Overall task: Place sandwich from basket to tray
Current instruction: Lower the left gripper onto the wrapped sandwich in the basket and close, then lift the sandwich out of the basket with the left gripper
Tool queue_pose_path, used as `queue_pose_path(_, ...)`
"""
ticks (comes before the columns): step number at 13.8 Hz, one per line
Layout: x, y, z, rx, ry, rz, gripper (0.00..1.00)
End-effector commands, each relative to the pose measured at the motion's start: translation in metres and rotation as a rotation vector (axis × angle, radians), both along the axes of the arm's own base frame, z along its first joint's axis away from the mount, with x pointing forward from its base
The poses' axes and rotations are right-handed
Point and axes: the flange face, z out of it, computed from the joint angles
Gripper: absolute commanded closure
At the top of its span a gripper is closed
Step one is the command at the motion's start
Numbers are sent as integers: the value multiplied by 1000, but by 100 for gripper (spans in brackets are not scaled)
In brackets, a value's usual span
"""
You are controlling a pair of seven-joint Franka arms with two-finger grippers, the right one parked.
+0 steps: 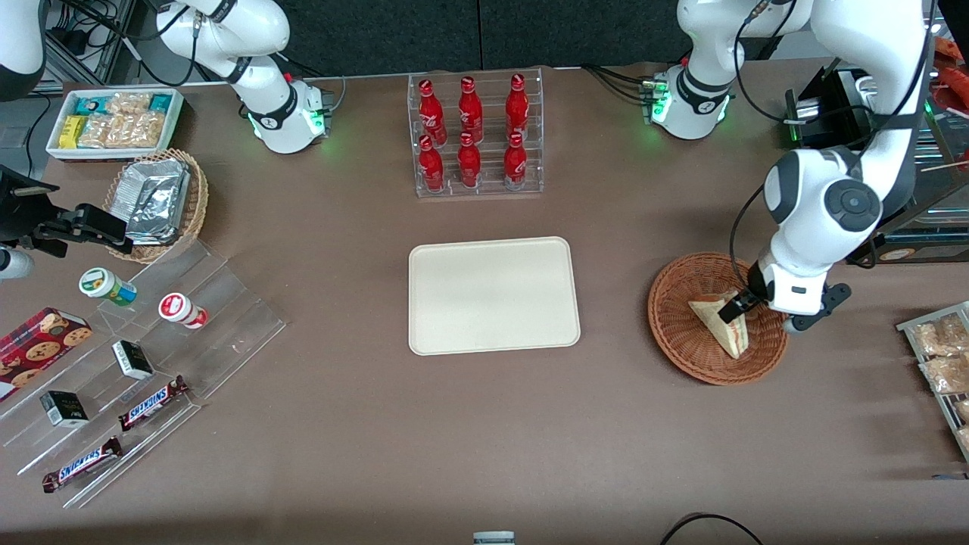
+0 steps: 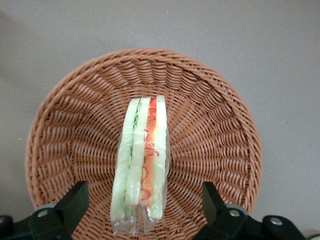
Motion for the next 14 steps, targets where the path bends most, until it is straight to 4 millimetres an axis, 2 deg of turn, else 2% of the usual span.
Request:
queue_pose_path(1,1,-6,-20,0,-1,7,0)
queue_pose_path(4,2,-8,-38,0,10,-1,0)
queue_pose_path(5,0,-16,-44,1,21,-16,0)
queue_pose_path(8,-7,-16,-54,23,43,-46,2)
queue_pose_path(9,-8,-16,-55,25,46,-48,17)
queue_pose_path(10,-8,-16,-55,26,49,-52,50)
queue_pose_path(11,-8,-15,-54,29,52,-57,89)
queue_pose_path(12,-8,-13,-53,42,59,-80,100)
queue_pose_path(13,-10,-11,-51,64,95,-123,100)
queue_pose_path(14,-9,-8,-41,76,110,-135,100)
